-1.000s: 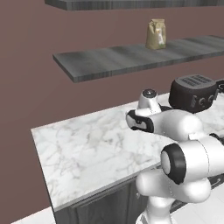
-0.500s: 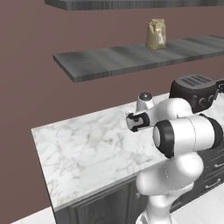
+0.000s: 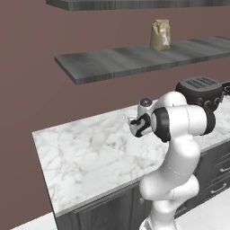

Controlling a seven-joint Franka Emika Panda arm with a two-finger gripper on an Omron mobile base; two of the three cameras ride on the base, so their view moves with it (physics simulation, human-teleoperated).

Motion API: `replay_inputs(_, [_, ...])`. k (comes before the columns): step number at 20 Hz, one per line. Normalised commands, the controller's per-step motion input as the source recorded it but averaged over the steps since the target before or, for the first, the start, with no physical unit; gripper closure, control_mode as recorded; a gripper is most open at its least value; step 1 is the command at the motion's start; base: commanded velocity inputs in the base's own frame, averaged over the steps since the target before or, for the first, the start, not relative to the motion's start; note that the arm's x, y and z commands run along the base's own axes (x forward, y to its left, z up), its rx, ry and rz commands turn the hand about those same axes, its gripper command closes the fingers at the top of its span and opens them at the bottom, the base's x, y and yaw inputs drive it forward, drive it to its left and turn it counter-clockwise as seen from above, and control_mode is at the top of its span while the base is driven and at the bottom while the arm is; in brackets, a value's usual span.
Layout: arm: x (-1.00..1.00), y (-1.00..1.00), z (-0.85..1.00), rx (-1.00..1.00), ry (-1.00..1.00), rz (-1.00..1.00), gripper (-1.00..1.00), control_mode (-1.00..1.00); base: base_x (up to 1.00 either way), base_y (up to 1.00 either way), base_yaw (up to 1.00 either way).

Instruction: Pick the egg and butter from the fridge and place them by the bowl for mixing.

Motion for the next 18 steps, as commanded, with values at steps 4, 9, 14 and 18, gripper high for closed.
replay_inputs(4, [0.36, -0.04, -0.27, 0.0, 0.0, -0.02, 1.0, -1.0, 0.0, 0.0, 0.0])
replay_inputs(9, [0.16, -0.02, -0.17, 0.0, 0.0, -0.01, 1.0, -1.0, 0.0, 0.0, 0.0])
replay_inputs(14, [0.0, 0.0, 0.0, 0.0, 0.0, 0.0, 1.0, -1.0, 0.0, 0.0, 0.0])
replay_inputs(18, [0.0, 0.0, 0.0, 0.0, 0.0, 0.0, 1.0, -1.0, 0.0, 0.0, 0.0])
